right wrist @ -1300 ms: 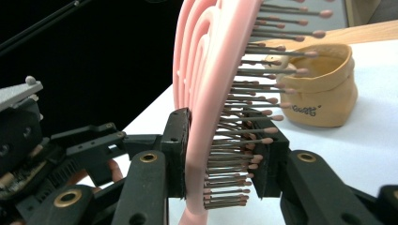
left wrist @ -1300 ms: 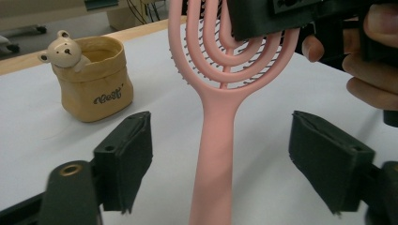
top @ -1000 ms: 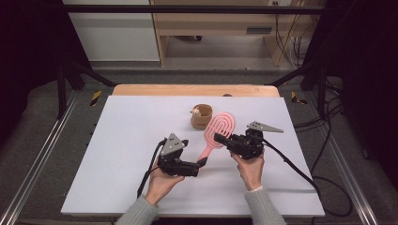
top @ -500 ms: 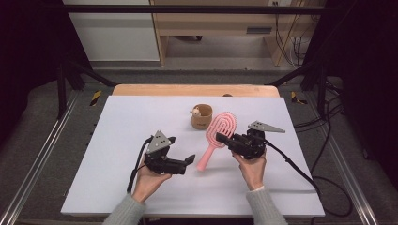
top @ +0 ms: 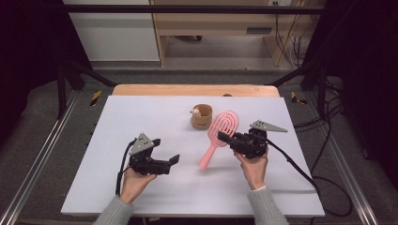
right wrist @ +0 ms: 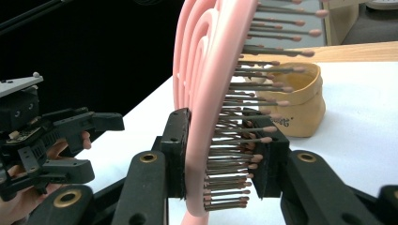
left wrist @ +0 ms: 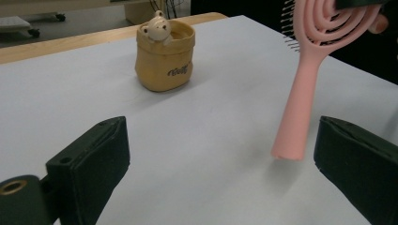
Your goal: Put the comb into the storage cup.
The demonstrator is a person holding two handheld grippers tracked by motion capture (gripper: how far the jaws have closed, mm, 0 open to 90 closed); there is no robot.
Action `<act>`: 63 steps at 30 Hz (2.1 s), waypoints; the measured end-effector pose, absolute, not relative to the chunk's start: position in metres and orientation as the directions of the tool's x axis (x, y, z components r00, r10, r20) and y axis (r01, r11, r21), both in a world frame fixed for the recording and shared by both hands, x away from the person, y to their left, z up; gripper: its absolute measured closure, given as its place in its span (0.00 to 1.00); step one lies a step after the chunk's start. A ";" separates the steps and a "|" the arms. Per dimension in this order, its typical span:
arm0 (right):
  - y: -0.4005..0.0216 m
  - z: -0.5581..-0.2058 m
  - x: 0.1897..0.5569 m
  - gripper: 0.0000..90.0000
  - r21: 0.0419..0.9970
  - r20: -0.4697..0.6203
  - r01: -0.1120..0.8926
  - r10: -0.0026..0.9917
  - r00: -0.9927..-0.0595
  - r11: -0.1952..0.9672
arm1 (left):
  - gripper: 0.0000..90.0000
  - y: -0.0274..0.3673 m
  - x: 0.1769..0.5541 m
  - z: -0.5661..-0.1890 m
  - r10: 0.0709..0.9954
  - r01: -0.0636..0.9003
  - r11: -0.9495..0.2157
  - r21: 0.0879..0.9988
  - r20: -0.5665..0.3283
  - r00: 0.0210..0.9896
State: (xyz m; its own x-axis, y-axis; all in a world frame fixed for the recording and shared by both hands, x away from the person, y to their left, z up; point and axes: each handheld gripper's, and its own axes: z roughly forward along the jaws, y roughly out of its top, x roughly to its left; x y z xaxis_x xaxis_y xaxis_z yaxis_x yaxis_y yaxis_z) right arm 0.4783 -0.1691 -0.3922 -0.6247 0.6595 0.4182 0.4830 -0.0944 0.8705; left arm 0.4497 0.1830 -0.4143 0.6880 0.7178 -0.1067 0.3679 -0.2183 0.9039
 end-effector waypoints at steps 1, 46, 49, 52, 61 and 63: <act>-0.169 -0.392 0.478 0.71 0.870 0.419 0.483 0.659 -0.624 -0.096 | 0.04 0.186 0.450 -0.415 0.720 0.367 -0.217 0.904 -0.106 0.686; -0.178 -0.383 0.488 0.71 0.880 0.397 0.463 0.695 -0.600 -0.104 | 0.04 0.266 0.446 -0.449 0.814 0.390 -0.186 0.902 -0.081 0.575; -0.178 -0.381 0.492 0.71 0.884 0.393 0.456 0.698 -0.598 -0.107 | 0.04 0.268 0.446 -0.450 0.816 0.393 -0.185 0.901 -0.082 0.573; -0.177 -0.379 0.494 0.71 0.883 0.393 0.456 0.701 -0.595 -0.108 | 0.04 0.269 0.445 -0.451 0.816 0.393 -0.182 0.901 -0.085 0.572; -0.172 -0.369 0.502 0.71 0.892 0.371 0.441 0.717 -0.590 -0.098 | 0.04 0.273 0.443 -0.451 0.815 0.383 -0.181 0.906 -0.080 0.574; -0.172 -0.367 0.504 0.71 0.895 0.361 0.436 0.724 -0.588 -0.093 | 0.04 0.273 0.443 -0.451 0.813 0.384 -0.177 0.906 -0.085 0.576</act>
